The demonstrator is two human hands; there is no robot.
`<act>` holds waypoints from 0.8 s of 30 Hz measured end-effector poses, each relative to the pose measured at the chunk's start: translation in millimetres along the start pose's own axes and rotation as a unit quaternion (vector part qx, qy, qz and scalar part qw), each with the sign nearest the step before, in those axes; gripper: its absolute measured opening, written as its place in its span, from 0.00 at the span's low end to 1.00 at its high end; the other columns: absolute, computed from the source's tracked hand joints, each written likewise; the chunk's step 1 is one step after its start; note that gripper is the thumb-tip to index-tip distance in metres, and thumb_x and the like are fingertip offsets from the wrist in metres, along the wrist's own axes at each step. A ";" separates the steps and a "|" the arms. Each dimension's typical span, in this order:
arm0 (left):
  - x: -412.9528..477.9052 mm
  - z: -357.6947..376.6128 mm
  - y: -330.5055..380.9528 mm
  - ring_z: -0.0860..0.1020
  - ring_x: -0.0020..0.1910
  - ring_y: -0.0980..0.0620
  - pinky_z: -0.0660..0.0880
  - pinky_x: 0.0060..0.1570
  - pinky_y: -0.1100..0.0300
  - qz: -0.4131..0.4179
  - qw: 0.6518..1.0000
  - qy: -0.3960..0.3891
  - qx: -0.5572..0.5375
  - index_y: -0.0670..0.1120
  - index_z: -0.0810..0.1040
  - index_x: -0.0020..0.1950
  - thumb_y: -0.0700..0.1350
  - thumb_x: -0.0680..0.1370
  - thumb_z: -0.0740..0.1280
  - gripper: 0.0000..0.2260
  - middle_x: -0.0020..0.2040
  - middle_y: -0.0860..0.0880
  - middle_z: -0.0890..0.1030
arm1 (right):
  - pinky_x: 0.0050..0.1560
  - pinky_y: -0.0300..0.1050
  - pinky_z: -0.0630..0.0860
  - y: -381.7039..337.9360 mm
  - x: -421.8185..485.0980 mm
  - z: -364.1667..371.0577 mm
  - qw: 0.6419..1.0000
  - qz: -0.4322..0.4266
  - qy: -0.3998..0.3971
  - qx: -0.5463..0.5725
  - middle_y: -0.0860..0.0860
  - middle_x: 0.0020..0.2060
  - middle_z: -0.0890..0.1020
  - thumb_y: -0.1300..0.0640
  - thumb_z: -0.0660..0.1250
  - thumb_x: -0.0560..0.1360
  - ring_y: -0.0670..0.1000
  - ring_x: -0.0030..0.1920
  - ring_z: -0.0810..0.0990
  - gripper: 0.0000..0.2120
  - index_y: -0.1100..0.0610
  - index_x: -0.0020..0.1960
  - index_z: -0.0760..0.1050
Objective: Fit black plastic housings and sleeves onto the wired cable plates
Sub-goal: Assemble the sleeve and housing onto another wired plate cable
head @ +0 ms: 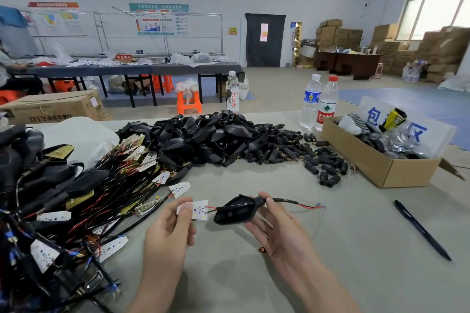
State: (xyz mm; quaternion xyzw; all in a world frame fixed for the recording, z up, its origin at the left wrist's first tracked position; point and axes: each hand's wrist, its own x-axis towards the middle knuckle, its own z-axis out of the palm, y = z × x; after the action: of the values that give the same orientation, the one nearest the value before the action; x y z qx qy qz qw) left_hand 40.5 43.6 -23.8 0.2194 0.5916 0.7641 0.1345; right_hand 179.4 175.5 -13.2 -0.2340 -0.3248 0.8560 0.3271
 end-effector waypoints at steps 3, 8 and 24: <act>0.0 0.8 -0.9 0.73 0.29 0.55 0.71 0.26 0.64 -0.010 1.000 0.001 -0.001 0.49 0.84 0.51 0.44 0.81 0.67 0.06 0.33 0.50 0.79 | 0.49 0.48 0.84 -0.1 -1.6 0.3 1.000 0.000 -0.008 -0.004 0.57 0.54 0.85 0.56 0.64 0.81 0.57 0.53 0.85 0.11 0.58 0.60 0.80; -0.5 3.0 -2.1 0.73 0.30 0.55 0.71 0.30 0.60 -0.012 1.000 0.006 0.010 0.48 0.84 0.51 0.44 0.81 0.67 0.06 0.32 0.51 0.78 | 0.53 0.49 0.83 1.5 -4.7 3.1 0.999 -0.018 -0.018 -0.018 0.57 0.54 0.85 0.56 0.64 0.80 0.57 0.52 0.85 0.10 0.57 0.59 0.78; -12.3 16.9 -5.3 0.77 0.31 0.59 0.74 0.35 0.65 -0.004 0.999 0.000 0.044 0.49 0.83 0.49 0.43 0.80 0.67 0.05 0.34 0.54 0.84 | 0.47 0.49 0.84 11.3 -12.9 17.0 0.999 0.007 -0.037 0.013 0.61 0.51 0.85 0.60 0.62 0.81 0.61 0.53 0.85 0.05 0.60 0.53 0.76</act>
State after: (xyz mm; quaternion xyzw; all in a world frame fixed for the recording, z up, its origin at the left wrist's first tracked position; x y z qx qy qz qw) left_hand 59.2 53.6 -27.6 0.2226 0.6253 0.7371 0.1272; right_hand 173.1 153.0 -7.3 -0.2002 -0.3236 0.8704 0.3123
